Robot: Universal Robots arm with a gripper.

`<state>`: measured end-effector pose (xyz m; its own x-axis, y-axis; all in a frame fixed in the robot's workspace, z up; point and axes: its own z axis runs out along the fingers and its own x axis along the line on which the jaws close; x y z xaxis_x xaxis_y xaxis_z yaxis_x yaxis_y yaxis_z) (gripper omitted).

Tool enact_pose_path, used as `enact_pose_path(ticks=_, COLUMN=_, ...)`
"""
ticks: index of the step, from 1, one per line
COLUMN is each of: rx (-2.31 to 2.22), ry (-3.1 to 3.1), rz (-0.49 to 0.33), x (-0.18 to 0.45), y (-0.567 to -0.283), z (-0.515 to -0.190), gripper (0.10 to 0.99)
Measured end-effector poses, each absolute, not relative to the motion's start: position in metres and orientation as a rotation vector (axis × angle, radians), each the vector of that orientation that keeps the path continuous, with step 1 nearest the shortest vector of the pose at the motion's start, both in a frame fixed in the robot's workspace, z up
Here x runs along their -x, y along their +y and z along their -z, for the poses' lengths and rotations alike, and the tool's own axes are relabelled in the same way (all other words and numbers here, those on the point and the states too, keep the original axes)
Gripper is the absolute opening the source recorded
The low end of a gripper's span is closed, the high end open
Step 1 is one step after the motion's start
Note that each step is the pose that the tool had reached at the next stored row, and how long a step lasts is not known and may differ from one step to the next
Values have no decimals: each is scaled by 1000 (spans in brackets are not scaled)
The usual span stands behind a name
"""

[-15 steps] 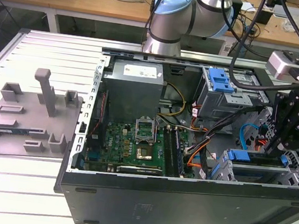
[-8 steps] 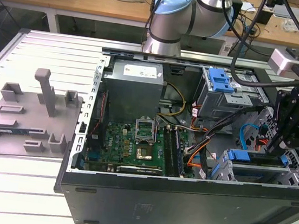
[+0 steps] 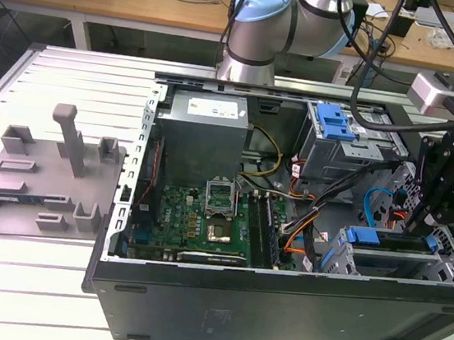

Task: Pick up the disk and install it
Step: 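Insert the first disk wire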

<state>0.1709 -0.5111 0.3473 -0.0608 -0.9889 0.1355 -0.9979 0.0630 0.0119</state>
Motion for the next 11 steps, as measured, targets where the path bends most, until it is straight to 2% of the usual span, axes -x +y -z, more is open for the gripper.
enact_pose_path(ticks=11, rx=-2077, ry=-2209, rz=-129, x=-171, y=-509, z=-347, gripper=165)
